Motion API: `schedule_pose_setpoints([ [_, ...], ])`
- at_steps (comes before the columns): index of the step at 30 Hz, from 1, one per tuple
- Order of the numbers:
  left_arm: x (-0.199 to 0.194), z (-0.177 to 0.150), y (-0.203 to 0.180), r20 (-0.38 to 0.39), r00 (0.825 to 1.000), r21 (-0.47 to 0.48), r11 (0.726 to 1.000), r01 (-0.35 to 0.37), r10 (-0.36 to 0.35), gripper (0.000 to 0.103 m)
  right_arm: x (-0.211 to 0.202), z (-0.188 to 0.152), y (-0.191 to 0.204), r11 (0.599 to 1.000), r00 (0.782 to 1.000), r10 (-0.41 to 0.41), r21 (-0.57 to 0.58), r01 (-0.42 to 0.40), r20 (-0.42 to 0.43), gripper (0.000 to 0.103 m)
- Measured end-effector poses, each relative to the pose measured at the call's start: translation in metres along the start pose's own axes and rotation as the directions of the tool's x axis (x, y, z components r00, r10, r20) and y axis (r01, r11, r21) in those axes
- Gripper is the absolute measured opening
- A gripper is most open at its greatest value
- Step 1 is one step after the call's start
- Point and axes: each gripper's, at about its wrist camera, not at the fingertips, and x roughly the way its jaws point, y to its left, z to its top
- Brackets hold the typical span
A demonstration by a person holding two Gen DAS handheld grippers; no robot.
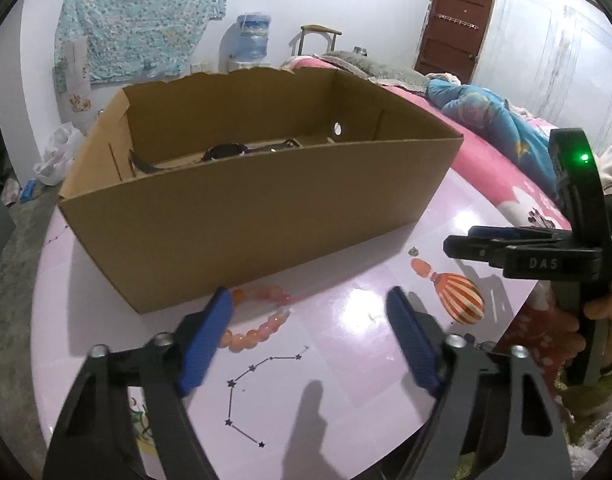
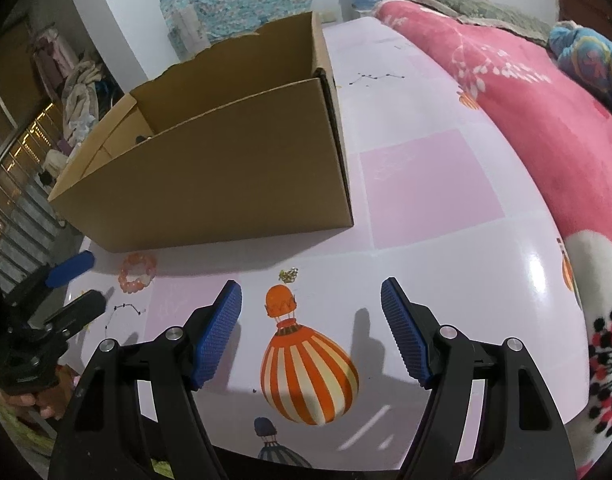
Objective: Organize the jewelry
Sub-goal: 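Move both grippers back out of the box over the table, then close the left gripper on the orange-pink bead bracelet, then close the right gripper on the small gold charm while the left gripper holds the bracelet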
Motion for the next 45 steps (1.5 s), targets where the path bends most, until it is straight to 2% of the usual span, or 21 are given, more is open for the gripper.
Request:
schedule_pose_setpoints([
  [3, 0.008, -0.001, 0.001, -0.021, 1.000, 0.002, 1.000, 0.009, -0.009, 0.059, -0.001, 0.000, 0.000, 1.000, 1.000, 0.002, 0.005, -0.002, 0.006, 0.069],
  [11, 0.045, -0.008, 0.002, -0.142, 0.986, 0.068, 0.995, -0.079, 0.088, 0.034, -0.006, -0.002, -0.003, 1.000, 1.000, 0.011, 0.012, -0.012, 0.025, 0.069],
  [16, 0.047, -0.011, -0.001, -0.131, 0.983, 0.125, 0.985, -0.116, 0.132, 0.027, -0.011, -0.005, -0.004, 1.000, 0.999, 0.018, 0.004, -0.018, 0.043, 0.069],
  [18, 0.046, -0.011, -0.002, -0.128, 0.983, 0.133, 0.985, -0.113, 0.130, 0.017, -0.011, -0.006, -0.004, 1.000, 0.999, 0.024, 0.000, -0.024, 0.046, 0.069],
  [21, 0.045, -0.012, -0.002, -0.129, 0.983, 0.146, 0.983, -0.110, 0.129, 0.009, -0.011, -0.008, -0.002, 0.999, 0.998, 0.034, -0.012, -0.034, 0.049, 0.069],
  [25, 0.039, -0.017, -0.004, -0.140, 0.983, 0.142, 0.985, -0.097, 0.117, 0.009, -0.010, -0.009, 0.005, 0.998, 0.998, 0.045, -0.037, -0.043, 0.050, 0.068],
  [27, 0.035, -0.020, -0.007, -0.150, 0.983, 0.141, 0.986, -0.088, 0.109, 0.009, -0.008, -0.009, 0.011, 0.997, 0.997, 0.051, -0.055, -0.048, 0.051, 0.064],
  [30, 0.033, -0.024, -0.010, -0.159, 0.982, 0.132, 0.988, -0.085, 0.106, 0.009, -0.001, -0.008, 0.019, 0.995, 0.997, 0.059, -0.084, -0.054, 0.053, 0.055],
  [35, 0.032, -0.024, -0.012, -0.166, 0.980, 0.109, 0.990, -0.092, 0.110, 0.009, 0.017, -0.004, 0.023, 0.994, 0.998, 0.032, -0.108, -0.027, 0.045, 0.033],
  [44, 0.031, -0.023, -0.006, -0.171, 0.981, 0.090, 0.993, -0.081, 0.095, 0.009, 0.034, -0.008, 0.033, 0.979, 0.996, -0.071, -0.189, 0.079, 0.047, 0.010],
  [45, 0.031, -0.023, -0.006, -0.172, 0.981, 0.090, 0.993, -0.080, 0.095, 0.009, 0.035, -0.010, 0.033, 0.978, 0.996, -0.075, -0.190, 0.084, 0.052, 0.010],
])
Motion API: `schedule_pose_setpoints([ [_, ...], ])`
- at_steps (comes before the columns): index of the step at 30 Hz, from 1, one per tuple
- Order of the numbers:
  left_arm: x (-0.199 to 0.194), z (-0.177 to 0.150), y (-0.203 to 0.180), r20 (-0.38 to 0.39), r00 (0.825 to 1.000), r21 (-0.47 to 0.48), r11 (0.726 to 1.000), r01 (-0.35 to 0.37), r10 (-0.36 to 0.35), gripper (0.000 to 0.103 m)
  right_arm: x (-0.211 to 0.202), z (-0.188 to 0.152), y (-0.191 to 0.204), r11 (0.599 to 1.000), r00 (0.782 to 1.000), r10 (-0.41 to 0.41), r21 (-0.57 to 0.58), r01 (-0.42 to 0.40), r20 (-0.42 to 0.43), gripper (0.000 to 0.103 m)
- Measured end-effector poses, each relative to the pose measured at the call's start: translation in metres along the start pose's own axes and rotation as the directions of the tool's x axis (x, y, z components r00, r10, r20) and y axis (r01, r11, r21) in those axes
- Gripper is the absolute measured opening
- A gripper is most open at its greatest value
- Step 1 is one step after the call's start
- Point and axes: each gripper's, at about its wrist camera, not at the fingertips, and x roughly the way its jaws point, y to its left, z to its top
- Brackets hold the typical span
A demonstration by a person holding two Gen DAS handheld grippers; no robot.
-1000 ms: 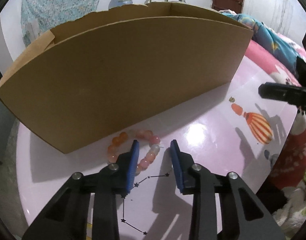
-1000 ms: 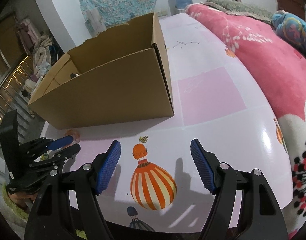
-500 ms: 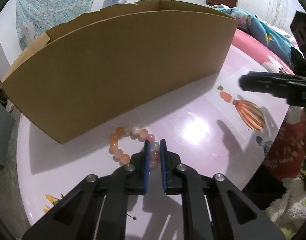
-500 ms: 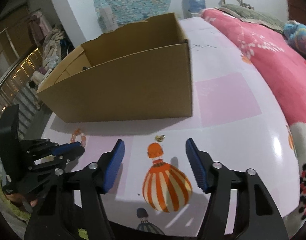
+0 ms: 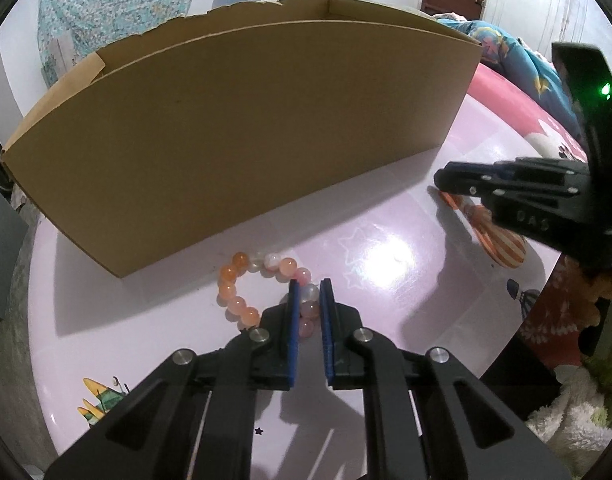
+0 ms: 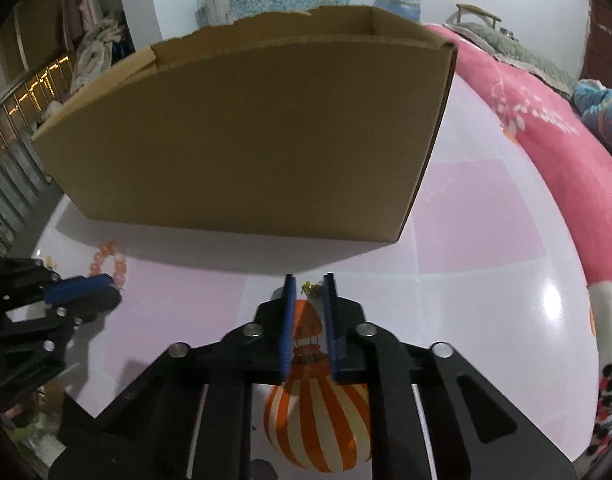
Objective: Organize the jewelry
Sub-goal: 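Close the right gripper on the small gold charm while the left gripper holds the bracelet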
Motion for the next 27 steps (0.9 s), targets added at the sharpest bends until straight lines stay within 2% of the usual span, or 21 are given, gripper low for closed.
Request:
schedule_pose_setpoints([
  [5, 0.000, 0.000, 0.000, -0.002, 1.000, -0.006, 1.000, 0.003, -0.003, 0.009, -0.002, -0.002, -0.003, 1.000, 1.000, -0.004, 0.006, 0.004, 0.013, 0.002],
  [10, 0.001, 0.000, -0.001, 0.001, 1.000, -0.007, 1.000, -0.007, 0.007, 0.009, -0.003, -0.002, -0.007, 0.999, 1.000, 0.017, 0.035, -0.018, 0.024, 0.000],
  [21, 0.001, 0.001, -0.004, -0.003, 1.000, -0.002, 1.000, -0.016, 0.016, 0.010, -0.021, -0.005, -0.019, 0.997, 0.997, 0.042, 0.065, -0.046, 0.061, 0.000],
  [27, 0.002, 0.001, -0.005, -0.005, 1.000, 0.002, 1.000, -0.023, 0.023, 0.009, -0.024, 0.002, -0.011, 0.996, 0.996, 0.049, 0.065, -0.054, 0.078, 0.000],
])
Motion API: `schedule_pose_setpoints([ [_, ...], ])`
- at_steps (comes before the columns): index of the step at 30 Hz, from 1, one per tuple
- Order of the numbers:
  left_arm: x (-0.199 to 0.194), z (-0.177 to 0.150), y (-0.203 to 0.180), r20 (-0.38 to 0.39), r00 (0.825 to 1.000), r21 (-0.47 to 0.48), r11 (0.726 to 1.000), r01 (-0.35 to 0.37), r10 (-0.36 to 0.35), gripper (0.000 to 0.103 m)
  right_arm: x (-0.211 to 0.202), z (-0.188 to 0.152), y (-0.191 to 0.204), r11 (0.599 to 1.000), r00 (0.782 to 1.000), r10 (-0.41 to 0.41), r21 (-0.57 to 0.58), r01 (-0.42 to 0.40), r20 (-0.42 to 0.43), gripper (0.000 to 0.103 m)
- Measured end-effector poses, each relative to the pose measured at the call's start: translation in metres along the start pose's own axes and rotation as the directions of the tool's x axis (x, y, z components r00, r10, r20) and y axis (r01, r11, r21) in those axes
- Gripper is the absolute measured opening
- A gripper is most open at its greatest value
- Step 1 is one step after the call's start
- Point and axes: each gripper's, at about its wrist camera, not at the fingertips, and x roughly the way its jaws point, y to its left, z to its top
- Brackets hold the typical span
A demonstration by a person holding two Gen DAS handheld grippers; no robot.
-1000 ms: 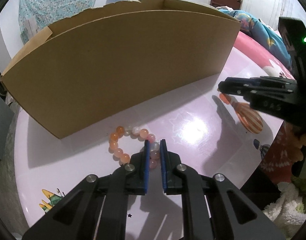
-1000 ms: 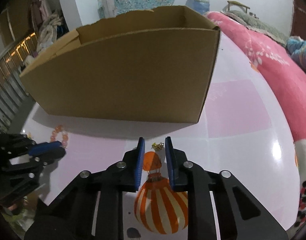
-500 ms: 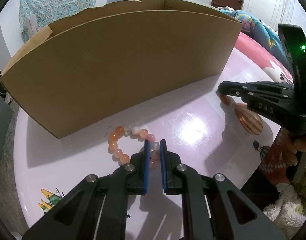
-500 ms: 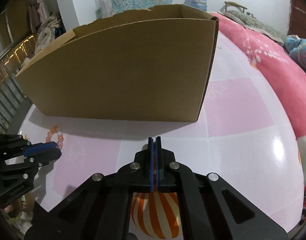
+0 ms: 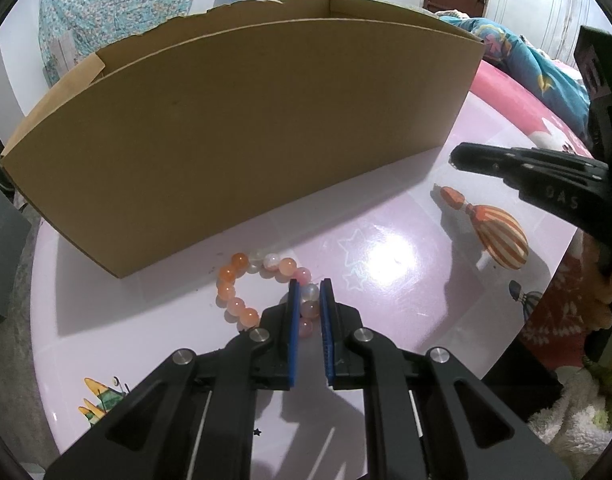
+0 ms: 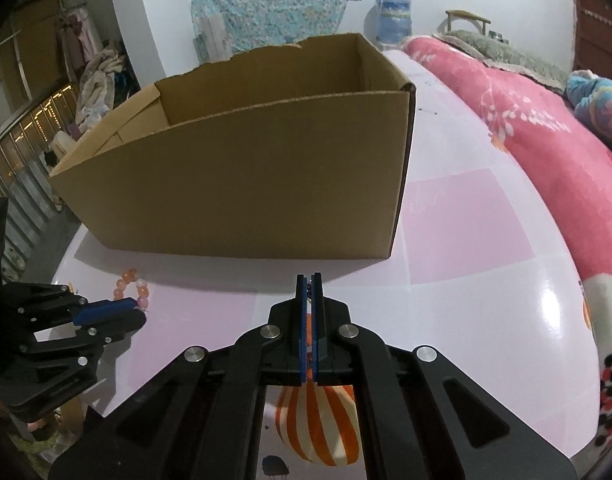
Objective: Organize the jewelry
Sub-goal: 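Close the right gripper on the small gold charm while the left gripper holds the bracelet, then lift and carry the bracelet and gold charm toward the box with both grippers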
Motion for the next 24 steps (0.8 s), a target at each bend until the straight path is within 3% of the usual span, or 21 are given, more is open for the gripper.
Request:
schedule_pose_setpoints([
  [18, 0.001, 0.000, 0.000, -0.002, 1.000, 0.000, 1.000, -0.003, 0.003, 0.010, -0.024, 0.001, -0.011, 0.999, 0.999, 0.019, 0.042, -0.021, 0.041, 0.000],
  [24, 0.002, -0.001, 0.000, -0.003, 1.000, -0.005, 1.000, -0.006, 0.006, 0.010, -0.029, -0.011, -0.018, 0.997, 0.999, 0.044, 0.062, -0.045, 0.018, 0.000],
])
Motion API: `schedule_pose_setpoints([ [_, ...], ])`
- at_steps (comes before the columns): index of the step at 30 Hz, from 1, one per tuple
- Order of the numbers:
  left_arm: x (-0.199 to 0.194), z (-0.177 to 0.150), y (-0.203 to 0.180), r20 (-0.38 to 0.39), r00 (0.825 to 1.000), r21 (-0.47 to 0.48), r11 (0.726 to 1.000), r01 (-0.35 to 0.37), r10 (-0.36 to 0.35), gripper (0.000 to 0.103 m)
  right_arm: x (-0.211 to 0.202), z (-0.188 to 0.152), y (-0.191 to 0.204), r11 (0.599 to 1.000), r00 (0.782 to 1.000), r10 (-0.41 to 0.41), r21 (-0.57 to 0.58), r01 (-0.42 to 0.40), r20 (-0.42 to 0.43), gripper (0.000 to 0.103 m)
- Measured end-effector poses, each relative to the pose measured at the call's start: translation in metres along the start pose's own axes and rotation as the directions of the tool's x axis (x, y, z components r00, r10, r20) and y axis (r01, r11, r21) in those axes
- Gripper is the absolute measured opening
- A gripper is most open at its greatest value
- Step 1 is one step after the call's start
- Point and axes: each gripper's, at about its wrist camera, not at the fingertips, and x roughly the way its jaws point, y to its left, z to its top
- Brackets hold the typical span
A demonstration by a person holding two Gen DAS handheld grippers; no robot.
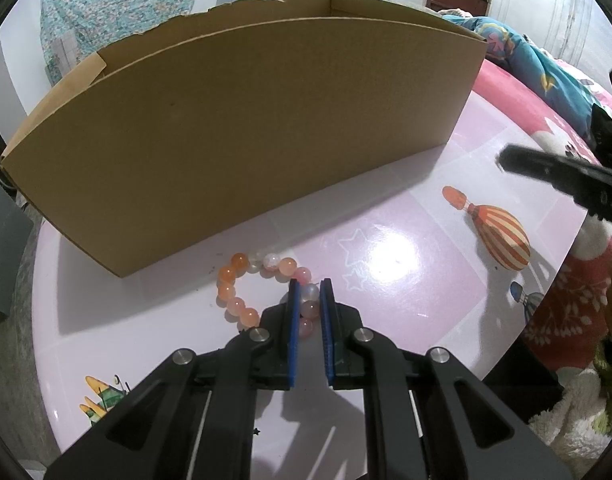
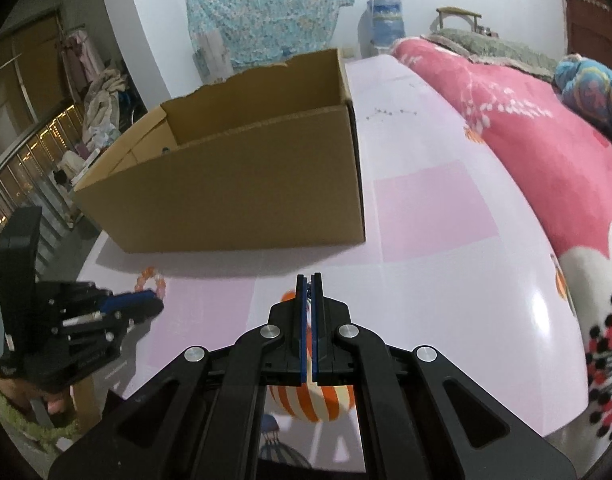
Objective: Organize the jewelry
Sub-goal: 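Lift and carry the bracelet and gold charm toward the box with both grippers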
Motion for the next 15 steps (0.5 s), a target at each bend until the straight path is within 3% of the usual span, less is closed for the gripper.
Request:
schedule_pose_setpoints([
  [15, -0.0001, 0.0001, 0.0007, -0.006, 1.000, -0.011, 1.000, -0.009, 0.009, 0.009, -0.0065, 0.0040, -0.0031, 0.998, 0.999, 0.038, 0.040, -0.039, 0.017, 0.000],
])
